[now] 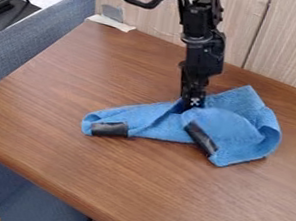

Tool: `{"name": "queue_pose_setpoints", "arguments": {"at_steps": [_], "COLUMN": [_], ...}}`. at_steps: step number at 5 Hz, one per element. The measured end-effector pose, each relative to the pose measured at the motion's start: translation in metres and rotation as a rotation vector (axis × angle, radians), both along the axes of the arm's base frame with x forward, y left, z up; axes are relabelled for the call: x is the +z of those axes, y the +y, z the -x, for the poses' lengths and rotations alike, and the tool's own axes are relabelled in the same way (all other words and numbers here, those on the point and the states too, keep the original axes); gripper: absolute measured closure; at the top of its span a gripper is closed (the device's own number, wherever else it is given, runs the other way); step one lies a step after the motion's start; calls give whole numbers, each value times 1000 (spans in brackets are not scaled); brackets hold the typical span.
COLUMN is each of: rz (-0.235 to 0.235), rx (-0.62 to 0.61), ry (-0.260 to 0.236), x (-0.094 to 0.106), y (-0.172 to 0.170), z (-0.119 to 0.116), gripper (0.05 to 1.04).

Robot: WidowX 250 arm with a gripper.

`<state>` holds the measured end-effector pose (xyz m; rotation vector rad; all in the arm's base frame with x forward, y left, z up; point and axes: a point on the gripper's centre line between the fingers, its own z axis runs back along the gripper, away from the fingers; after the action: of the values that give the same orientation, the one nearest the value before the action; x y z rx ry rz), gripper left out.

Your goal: Fold the cloth from bottom to top

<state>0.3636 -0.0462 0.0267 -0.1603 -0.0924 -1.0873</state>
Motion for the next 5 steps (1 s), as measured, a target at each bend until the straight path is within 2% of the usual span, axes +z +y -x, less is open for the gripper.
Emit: {"name": "queue_pose_setpoints", "arguments": {"at_steps": [2, 3, 5], "rz": [18, 20, 12], "rx": [-42, -39, -45], "ry": [-14, -79, -160], "x": [25, 53, 96], "y": [-2, 4, 11], "z": [3, 1, 13], "gripper": [83, 83, 83]}}
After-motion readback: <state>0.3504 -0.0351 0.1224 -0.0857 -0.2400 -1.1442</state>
